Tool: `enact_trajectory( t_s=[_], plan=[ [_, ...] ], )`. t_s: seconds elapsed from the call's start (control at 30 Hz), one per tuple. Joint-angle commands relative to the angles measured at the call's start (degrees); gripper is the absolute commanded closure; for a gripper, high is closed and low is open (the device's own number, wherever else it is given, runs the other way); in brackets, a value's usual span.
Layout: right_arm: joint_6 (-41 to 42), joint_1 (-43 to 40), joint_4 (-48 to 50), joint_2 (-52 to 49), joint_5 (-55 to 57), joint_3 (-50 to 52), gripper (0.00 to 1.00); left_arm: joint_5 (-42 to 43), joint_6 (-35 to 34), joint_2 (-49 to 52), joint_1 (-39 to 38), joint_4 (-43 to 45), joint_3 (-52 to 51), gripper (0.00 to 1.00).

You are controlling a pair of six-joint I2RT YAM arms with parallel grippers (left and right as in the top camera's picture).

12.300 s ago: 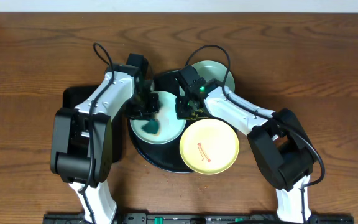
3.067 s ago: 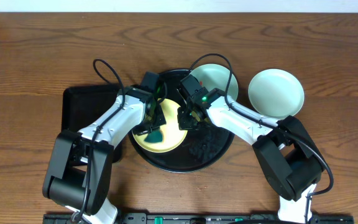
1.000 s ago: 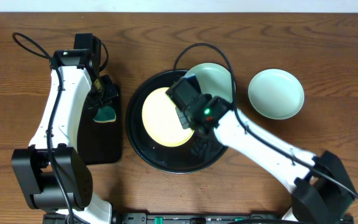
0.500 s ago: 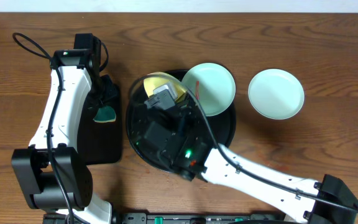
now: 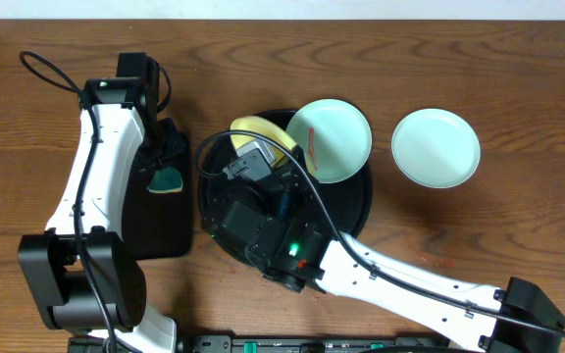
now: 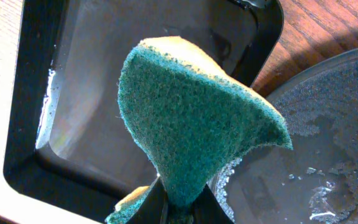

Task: Clean dirty plates on tray and stack at the side
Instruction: 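Lift the yellow plate with right gripper and carry it right, then set the yellow plate onto the green plate stack, release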

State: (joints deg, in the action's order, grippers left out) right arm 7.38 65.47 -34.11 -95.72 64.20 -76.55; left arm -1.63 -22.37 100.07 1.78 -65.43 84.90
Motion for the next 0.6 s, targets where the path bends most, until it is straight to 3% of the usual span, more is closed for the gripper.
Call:
enact_trajectory(
  t_s=[0.0, 0.2, 0.4, 0.57],
  plan=[
    [5.55, -4.37, -1.57, 0.92, -18.14, -1.29, 0.99, 0.13, 0.92, -0.96, 0.13, -0.09, 1.31, 0.93],
    [11.50, -15.91, -3.17, 2.08, -45.40, -1.31, 0.99, 0.13, 0.92, -0.96, 0.13, -0.11, 1.31, 0.92],
    [13.44, -34.51, -4.26, 3.17, -72.35, -1.31, 0.99, 0.13, 0.92, -0.96, 0.13, -0.11, 1.29, 0.93],
    [13.81, -51.69, -7.69, 3.15, -76.85, -1.31, 0.99, 0.15, 0.92, -0.96, 0.13, -0.11, 1.05, 0.93]
  ],
)
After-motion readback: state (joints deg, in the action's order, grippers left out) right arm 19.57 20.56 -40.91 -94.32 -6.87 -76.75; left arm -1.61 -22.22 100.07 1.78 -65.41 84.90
